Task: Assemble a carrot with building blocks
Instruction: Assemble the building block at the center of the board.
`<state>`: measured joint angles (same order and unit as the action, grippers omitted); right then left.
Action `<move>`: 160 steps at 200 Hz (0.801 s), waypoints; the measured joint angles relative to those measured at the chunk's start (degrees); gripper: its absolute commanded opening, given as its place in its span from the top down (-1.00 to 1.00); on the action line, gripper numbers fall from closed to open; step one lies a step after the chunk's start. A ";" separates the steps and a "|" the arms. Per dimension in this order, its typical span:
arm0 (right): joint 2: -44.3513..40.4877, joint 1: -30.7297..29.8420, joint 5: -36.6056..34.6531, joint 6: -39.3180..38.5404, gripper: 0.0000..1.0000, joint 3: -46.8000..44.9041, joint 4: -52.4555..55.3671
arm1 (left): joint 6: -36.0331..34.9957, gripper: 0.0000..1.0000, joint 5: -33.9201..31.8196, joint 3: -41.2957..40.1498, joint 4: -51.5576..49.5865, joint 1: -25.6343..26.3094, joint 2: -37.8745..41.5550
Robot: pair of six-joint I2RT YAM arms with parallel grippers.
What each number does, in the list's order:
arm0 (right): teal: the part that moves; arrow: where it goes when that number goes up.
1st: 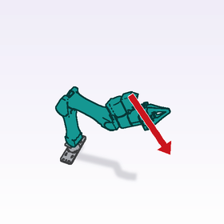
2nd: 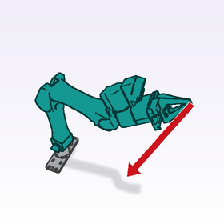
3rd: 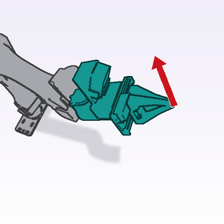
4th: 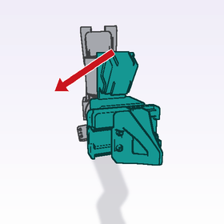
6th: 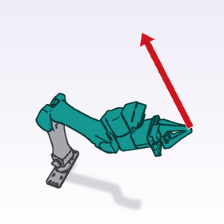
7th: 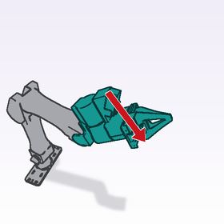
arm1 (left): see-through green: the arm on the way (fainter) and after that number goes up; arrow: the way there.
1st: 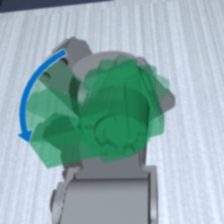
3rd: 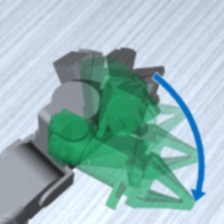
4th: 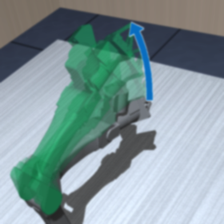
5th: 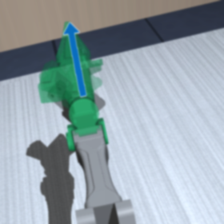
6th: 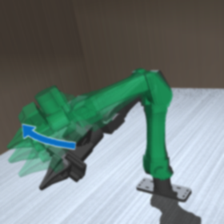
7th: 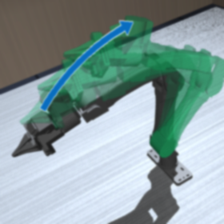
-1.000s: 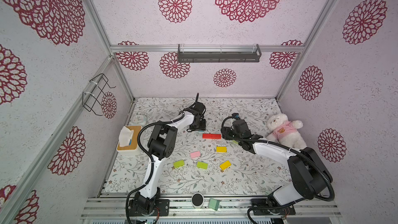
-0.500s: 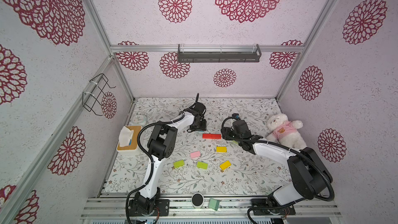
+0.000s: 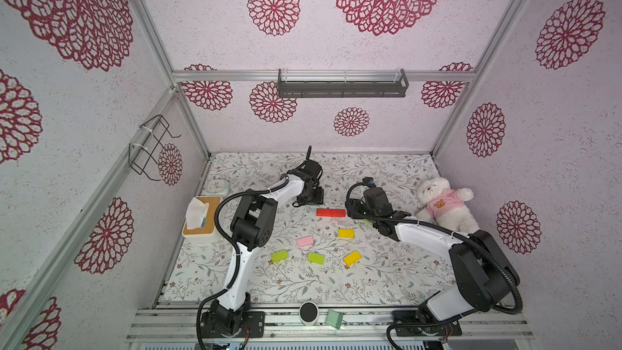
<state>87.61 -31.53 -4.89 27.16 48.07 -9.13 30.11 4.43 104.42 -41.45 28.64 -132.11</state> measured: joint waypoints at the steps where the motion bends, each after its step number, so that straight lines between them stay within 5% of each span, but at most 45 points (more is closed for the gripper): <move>1: 0.00 0.00 0.00 0.00 -0.22 0.00 0.00 | 0.02 -0.20 0.00 0.02 -0.02 -0.02 0.00; 160: 0.00 0.00 -0.02 0.00 -0.22 0.00 0.00 | -0.28 0.13 -0.09 2.19 -1.29 -0.50 -0.28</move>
<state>87.61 -31.53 -4.91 27.16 48.07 -9.13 29.82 4.34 106.61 -42.74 28.14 -132.40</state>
